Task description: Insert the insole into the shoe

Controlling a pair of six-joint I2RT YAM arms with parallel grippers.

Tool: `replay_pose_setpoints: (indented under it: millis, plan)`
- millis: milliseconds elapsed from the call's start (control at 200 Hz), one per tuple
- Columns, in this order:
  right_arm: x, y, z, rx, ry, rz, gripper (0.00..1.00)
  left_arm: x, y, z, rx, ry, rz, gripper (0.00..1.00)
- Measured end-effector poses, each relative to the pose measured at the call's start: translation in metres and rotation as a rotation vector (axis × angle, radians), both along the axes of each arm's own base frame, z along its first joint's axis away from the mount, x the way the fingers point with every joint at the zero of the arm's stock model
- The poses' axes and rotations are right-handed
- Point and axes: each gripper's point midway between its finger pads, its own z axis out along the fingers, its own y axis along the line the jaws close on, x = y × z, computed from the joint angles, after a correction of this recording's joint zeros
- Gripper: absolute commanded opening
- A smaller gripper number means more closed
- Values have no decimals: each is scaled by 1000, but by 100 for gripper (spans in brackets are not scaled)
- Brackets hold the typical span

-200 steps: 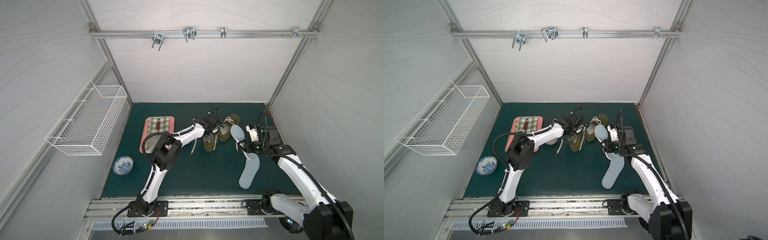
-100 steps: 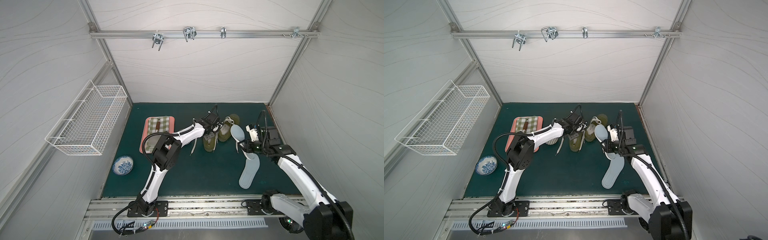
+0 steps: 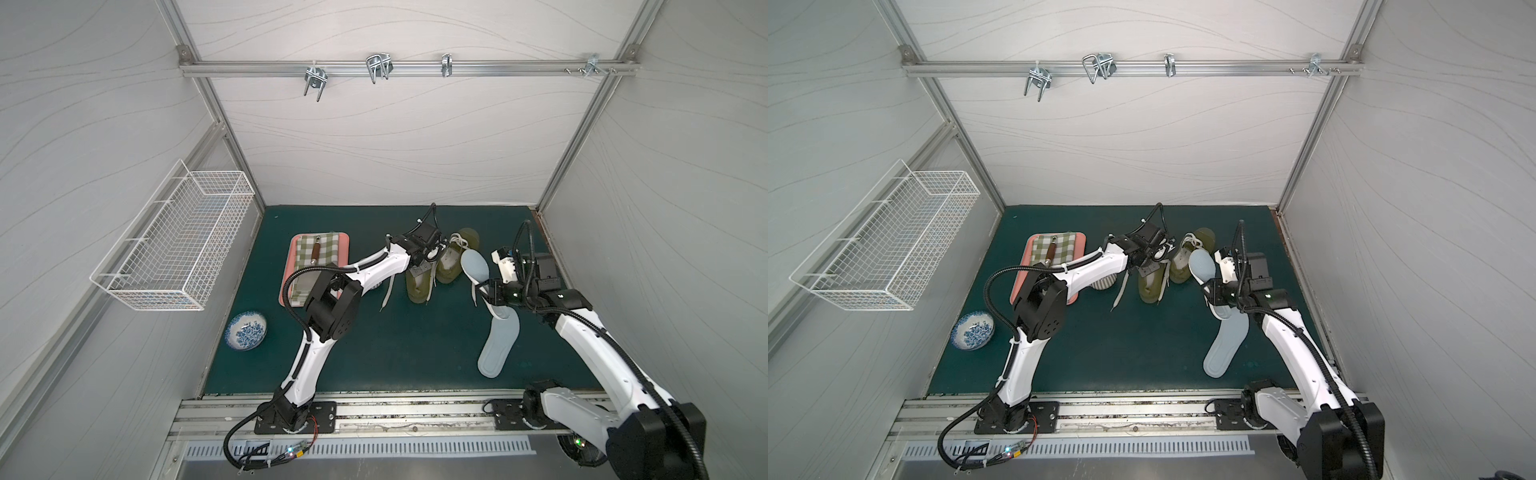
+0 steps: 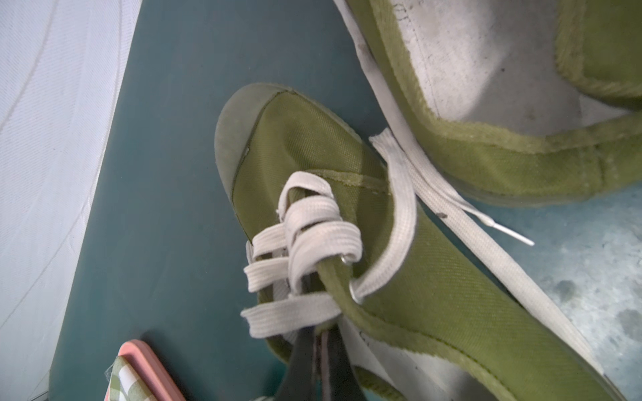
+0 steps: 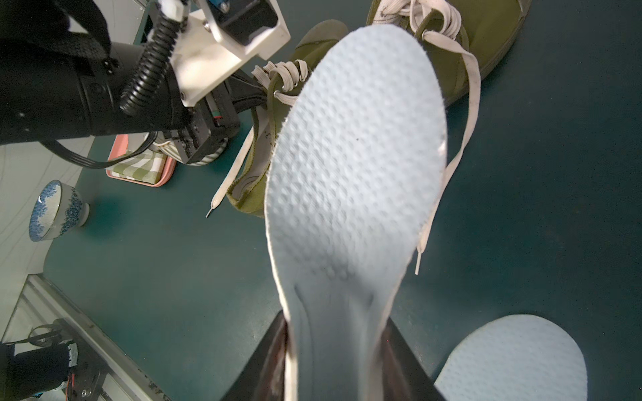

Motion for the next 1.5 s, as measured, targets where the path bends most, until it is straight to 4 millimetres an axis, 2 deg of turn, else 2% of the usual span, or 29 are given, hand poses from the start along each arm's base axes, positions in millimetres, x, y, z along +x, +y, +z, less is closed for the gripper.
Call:
replay_pose_setpoints:
  millis: [240, 490, 805, 1185, 1400, 1500]
  plan:
    - [0, 0, -3, -7, 8, 6, 39, -8, 6, 22, -11, 60, 58, 0]
    - [1, 0, -6, -17, 11, 17, 39, -32, 26, 14, -11, 202, 173, 0]
    - [2, 8, -7, -42, 18, 57, 39, -58, 36, 13, -97, 378, 359, 0]
    - [0, 30, -1, -118, 7, 158, 38, -81, 59, 21, -280, 571, 564, 0]
    - [-18, 55, -5, -199, 27, 259, 38, -92, 55, 18, -339, 629, 573, 0]
    - [-26, 60, -7, -226, 37, 288, 38, -96, 51, 15, -367, 666, 583, 0]
